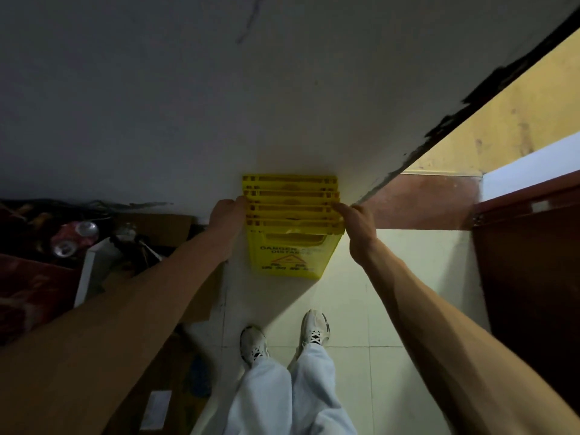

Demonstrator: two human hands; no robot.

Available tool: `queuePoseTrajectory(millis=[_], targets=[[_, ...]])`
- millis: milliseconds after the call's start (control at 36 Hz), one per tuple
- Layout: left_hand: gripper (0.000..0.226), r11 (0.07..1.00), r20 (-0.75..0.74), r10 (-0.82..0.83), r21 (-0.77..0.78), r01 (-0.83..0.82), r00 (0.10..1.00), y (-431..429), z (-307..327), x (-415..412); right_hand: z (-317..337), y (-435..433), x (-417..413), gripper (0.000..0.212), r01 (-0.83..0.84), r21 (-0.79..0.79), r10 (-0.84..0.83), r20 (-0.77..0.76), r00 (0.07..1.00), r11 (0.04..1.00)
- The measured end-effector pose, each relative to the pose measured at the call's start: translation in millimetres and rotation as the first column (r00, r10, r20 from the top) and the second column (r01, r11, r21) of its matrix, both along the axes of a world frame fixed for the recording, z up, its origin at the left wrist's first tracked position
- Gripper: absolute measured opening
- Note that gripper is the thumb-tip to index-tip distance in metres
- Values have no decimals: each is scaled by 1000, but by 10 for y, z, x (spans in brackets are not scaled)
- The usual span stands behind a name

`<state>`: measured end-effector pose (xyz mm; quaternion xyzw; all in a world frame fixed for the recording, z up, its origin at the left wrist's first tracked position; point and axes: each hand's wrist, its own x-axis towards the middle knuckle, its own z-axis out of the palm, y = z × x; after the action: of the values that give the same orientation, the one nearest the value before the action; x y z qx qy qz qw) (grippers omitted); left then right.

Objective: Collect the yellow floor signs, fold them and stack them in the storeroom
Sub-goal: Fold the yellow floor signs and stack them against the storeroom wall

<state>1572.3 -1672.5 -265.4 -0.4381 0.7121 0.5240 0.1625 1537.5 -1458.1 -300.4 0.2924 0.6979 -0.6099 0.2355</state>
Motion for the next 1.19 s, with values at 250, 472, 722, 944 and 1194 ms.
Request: queuePoseTrajectory(millis=[250, 472, 722, 944, 1194], targets=[[29, 975, -53, -208, 61, 211, 977, 382, 1194, 74, 1126, 90, 301, 10, -108, 48, 108, -1, 994, 993], [13, 917, -215, -333, 153, 369, 918, 994, 2206, 180, 2192, 524, 566, 20, -164, 35, 163, 20, 986, 986], [20, 892, -298, -394, 102, 440, 869, 2106, 2960, 72, 2877, 1768, 453, 28, -159, 74, 164, -75, 984, 985], [31, 876, -361, -426, 64, 478, 830, 3651, 3395, -133, 3401, 3328, 188, 16, -82, 77, 98, -219, 971, 994], [34, 850, -468, -419, 98, 517, 778, 4838, 3794, -432, 3870, 4493, -133, 26, 24, 85, 5, -328, 945, 996]])
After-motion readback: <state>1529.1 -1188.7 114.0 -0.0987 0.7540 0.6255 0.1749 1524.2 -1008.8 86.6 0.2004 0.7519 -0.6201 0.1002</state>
